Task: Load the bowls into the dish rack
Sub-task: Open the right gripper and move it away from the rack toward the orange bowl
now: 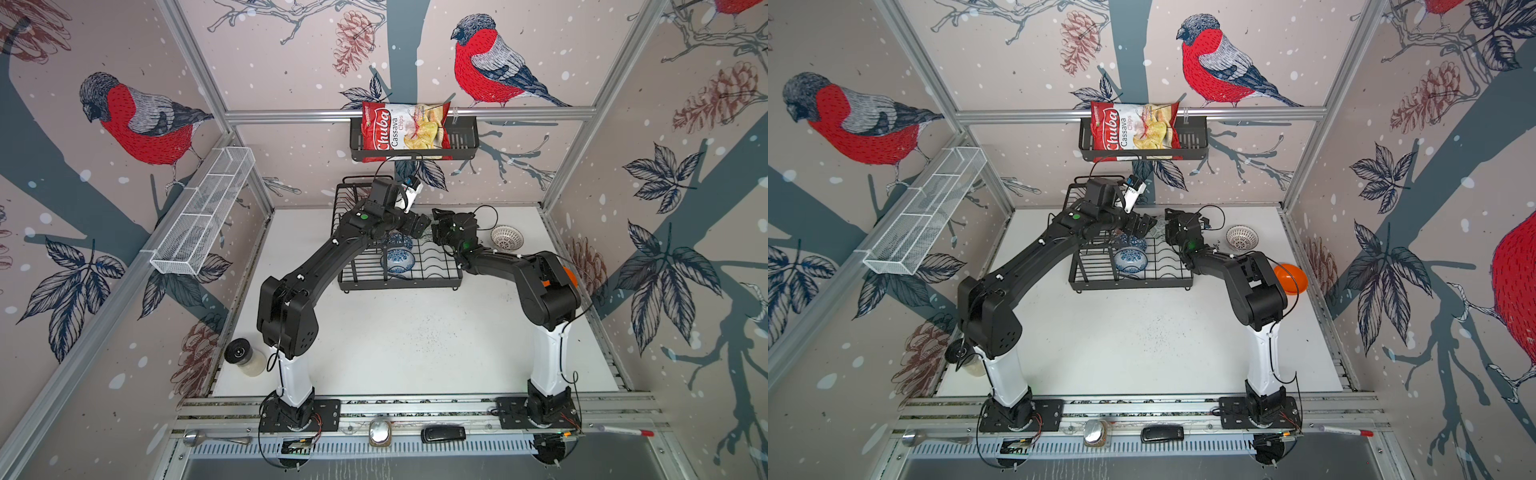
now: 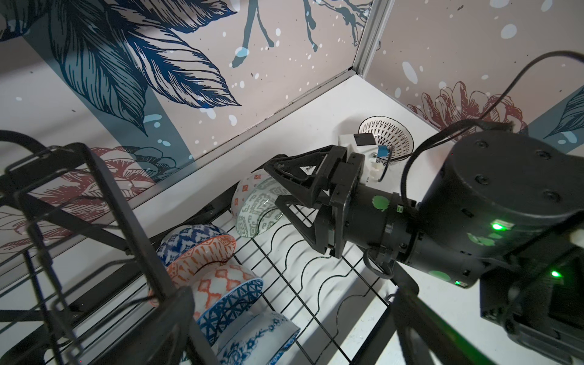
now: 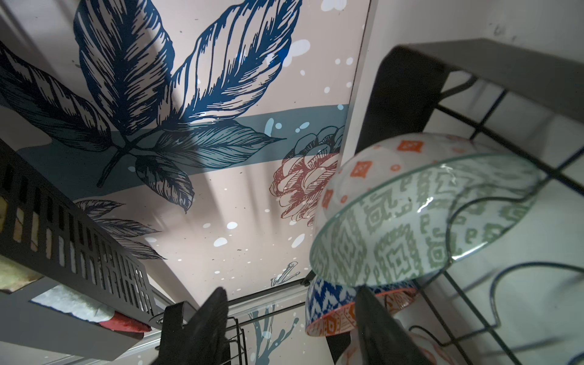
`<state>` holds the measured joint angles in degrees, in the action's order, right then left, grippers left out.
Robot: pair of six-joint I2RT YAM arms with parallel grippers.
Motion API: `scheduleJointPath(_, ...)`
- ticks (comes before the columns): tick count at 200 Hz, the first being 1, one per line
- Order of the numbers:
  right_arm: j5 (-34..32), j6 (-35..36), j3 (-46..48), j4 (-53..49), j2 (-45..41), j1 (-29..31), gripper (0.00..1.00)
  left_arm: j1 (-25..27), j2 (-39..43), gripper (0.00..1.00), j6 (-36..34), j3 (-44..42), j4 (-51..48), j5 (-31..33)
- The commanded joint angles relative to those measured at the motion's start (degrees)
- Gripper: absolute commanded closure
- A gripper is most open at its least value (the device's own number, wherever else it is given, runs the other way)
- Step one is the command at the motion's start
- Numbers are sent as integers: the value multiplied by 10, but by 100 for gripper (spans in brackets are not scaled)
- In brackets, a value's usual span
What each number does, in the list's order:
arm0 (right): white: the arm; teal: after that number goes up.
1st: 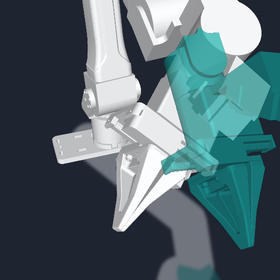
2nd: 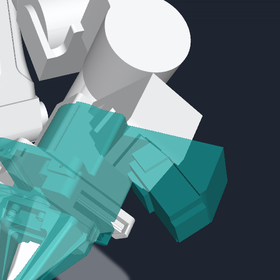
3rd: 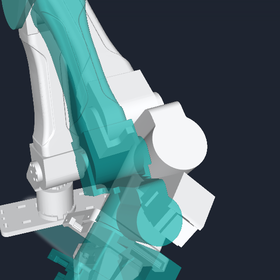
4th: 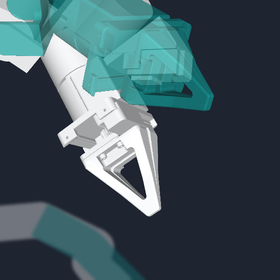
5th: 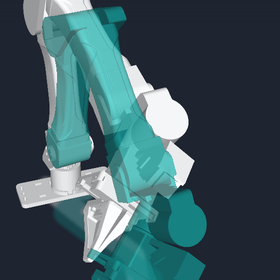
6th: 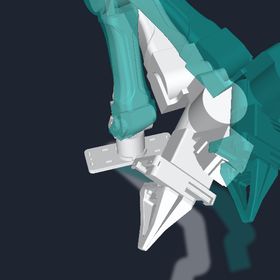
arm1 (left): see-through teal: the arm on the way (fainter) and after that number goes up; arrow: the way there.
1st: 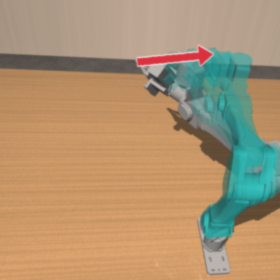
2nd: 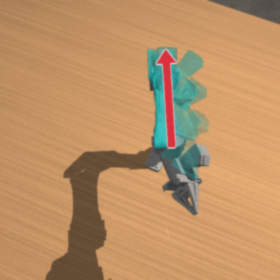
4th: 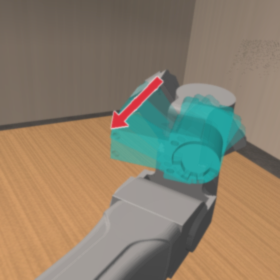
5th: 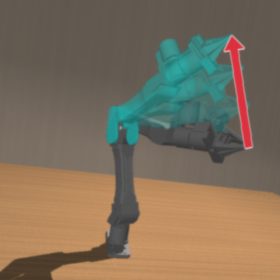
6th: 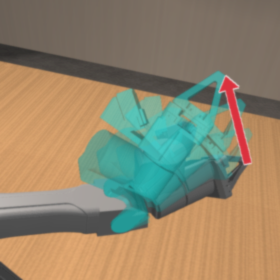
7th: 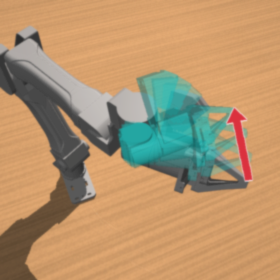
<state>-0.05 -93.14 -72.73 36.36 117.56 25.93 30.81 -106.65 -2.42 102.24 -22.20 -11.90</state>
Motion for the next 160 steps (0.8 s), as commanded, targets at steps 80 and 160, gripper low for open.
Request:
scheduleJointPath(80, 5, 142, 57, -166, -166, -14, 0, -2, 9, 2, 33, -20, 25, -10)
scheduleJointPath(160, -125, 327, 75, -420, -294, -89, 0, 73, 50, 2, -16, -76, 73, 19)
